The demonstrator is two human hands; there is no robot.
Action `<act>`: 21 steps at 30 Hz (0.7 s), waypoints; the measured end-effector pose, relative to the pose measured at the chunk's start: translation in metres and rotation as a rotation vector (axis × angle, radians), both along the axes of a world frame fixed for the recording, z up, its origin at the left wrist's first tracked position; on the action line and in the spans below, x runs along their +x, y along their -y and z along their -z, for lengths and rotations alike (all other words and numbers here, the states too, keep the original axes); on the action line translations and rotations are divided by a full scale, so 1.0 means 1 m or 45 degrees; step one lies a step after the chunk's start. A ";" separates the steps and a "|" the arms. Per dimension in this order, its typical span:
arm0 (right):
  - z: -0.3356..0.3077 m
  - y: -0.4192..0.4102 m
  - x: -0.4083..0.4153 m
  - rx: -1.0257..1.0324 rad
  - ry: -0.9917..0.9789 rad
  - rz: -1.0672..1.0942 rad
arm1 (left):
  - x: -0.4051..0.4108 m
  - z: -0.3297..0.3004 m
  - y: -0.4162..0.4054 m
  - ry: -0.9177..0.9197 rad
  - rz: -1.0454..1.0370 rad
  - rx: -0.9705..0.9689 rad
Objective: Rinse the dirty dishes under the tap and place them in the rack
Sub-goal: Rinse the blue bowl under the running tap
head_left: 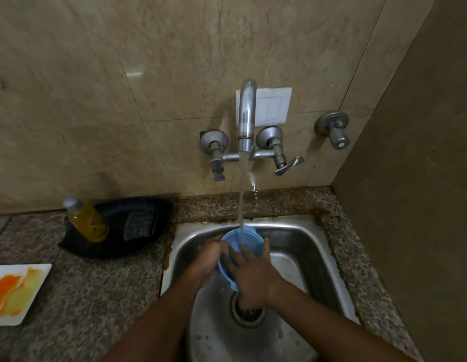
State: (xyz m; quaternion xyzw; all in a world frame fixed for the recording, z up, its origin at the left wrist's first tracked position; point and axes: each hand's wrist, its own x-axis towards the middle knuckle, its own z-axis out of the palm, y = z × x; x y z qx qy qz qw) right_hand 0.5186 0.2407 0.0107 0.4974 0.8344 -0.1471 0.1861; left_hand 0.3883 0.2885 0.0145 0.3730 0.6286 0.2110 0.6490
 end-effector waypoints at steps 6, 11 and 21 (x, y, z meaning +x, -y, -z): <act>0.002 0.004 0.055 0.266 -1.172 0.599 | -0.021 0.022 0.010 0.410 -0.308 -0.131; -0.017 0.004 0.033 -0.511 -1.734 1.358 | -0.015 0.025 0.011 0.548 -0.297 -0.208; 0.001 0.016 0.031 0.390 -0.532 0.827 | -0.014 0.006 0.007 0.031 -0.163 -0.038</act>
